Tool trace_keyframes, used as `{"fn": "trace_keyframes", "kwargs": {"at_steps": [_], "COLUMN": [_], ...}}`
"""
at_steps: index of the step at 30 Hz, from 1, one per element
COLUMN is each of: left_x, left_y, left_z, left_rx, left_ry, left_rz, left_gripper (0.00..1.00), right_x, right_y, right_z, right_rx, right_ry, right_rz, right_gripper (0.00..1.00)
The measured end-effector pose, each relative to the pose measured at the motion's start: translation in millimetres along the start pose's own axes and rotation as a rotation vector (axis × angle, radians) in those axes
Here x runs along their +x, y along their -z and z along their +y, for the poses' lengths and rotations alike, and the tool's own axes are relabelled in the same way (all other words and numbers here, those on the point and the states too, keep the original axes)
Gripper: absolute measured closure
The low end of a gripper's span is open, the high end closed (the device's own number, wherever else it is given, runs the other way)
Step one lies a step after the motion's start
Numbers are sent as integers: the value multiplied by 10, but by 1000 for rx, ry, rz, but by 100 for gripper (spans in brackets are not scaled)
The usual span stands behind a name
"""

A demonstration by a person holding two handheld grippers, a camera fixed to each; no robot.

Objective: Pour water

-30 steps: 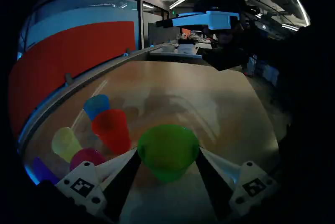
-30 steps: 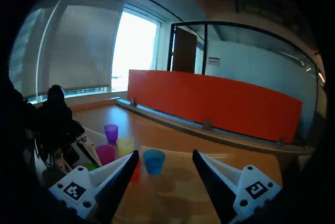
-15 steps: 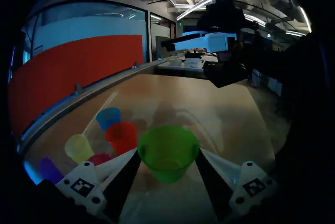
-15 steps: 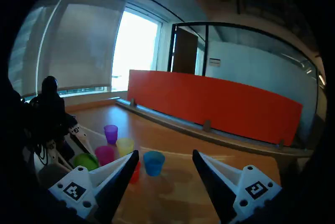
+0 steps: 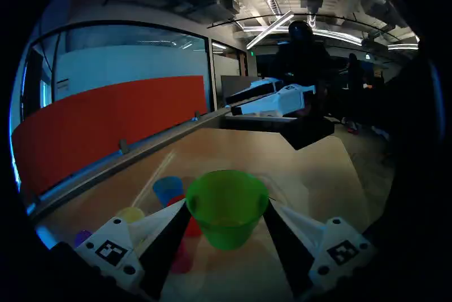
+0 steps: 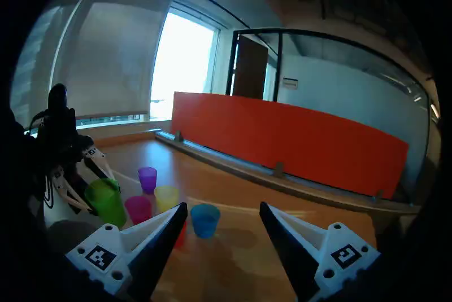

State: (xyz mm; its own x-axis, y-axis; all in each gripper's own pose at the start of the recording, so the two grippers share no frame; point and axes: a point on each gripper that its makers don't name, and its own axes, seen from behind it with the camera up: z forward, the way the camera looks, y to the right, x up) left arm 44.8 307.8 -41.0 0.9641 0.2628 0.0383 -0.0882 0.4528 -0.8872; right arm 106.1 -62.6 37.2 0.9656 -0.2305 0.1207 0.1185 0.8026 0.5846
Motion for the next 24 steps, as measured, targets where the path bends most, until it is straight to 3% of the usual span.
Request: {"fn": "trace_keyframes", "kwargs": {"at_steps": [12,24], "left_x": [292,555], "left_y": [216,331], "left_z": [-169,-349], "left_rx": [71,104], "left_ry": [35,119], "left_rz": [80,157], "left_gripper": [13,13], "right_x": [-36,-79], "right_y": [-76,-174], "right_z": [76,106], "right_rx": [-4,0], "right_ry": [-1,0], "right_rz": [-10,-26], "right_gripper": [1,1]}}
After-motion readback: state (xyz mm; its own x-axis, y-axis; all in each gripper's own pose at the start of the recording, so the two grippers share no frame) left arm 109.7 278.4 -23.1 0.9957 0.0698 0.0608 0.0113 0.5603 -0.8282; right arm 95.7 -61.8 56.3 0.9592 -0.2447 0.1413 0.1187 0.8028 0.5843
